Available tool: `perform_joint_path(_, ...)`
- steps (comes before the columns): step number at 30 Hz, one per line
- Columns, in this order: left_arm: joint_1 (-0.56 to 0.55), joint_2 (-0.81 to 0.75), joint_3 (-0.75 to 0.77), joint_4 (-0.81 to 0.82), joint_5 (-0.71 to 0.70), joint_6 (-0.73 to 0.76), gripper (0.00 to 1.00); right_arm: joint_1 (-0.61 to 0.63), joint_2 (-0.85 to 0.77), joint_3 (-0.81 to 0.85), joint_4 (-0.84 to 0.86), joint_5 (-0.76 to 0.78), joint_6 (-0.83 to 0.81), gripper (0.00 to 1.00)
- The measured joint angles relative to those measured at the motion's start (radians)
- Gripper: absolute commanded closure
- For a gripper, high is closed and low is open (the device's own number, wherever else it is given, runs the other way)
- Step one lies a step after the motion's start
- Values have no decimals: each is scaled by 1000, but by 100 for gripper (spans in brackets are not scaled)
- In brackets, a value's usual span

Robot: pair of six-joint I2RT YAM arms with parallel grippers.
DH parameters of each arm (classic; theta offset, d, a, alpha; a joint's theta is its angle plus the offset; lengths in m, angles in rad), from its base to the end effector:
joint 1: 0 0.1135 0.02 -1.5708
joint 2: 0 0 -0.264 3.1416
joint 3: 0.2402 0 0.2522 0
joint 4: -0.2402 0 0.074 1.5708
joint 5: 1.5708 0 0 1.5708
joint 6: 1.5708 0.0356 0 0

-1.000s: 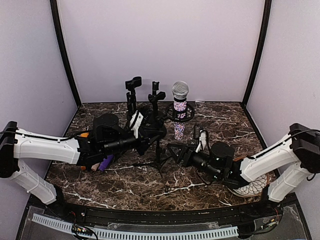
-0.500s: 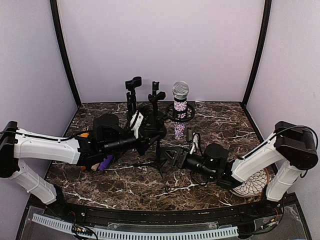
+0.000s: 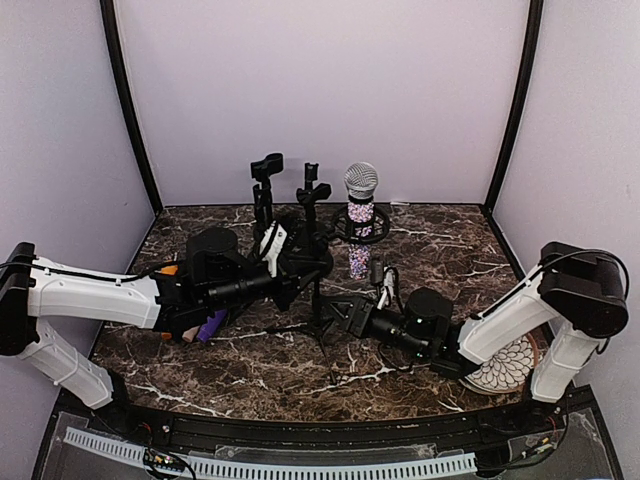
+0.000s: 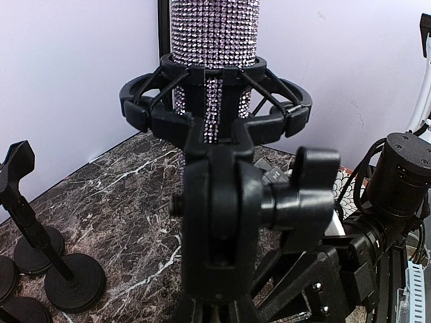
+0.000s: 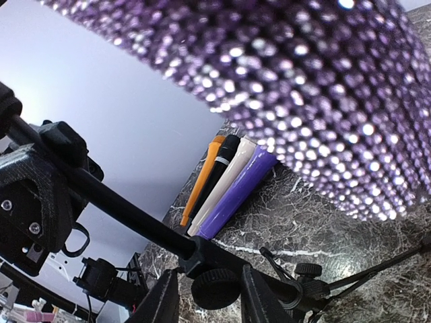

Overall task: Remove the microphone from the stand
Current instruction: Unscrew the knob on the stand at the center of the board.

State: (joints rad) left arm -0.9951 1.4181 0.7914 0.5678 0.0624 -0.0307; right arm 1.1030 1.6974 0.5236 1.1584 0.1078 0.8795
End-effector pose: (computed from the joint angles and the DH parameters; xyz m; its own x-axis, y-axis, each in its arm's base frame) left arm 0.1739 -0.2720 0.2729 -0.0588 0.0343 -0.9977 0.8697 0.4924 -0.0343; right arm 0.1445 0.2774 0.1710 -0.6507 0.4106 -0.6387 -0.5295 0.3576 0.7693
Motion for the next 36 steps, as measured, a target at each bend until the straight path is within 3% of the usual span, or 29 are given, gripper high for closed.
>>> perform_joint_path(6,0,0,0,0,-1,0,100,-4,3,0,-2,1,-7,84)
perform_joint_path(11,0,0,0,0,-3,0,100,-4,3,0,-2,4,-35,87)
perform_joint_path(22,0,-1,0,-1,-18,1,100,-4,-6,25,-58,19,-124,68)
perform_joint_path(26,-5,-1,0,-1,-13,1,100,-4,-6,29,-64,20,-127,66)
perform_joint_path(36,-5,-1,0,-2,-15,1,100,-4,-6,29,-59,23,-124,86)
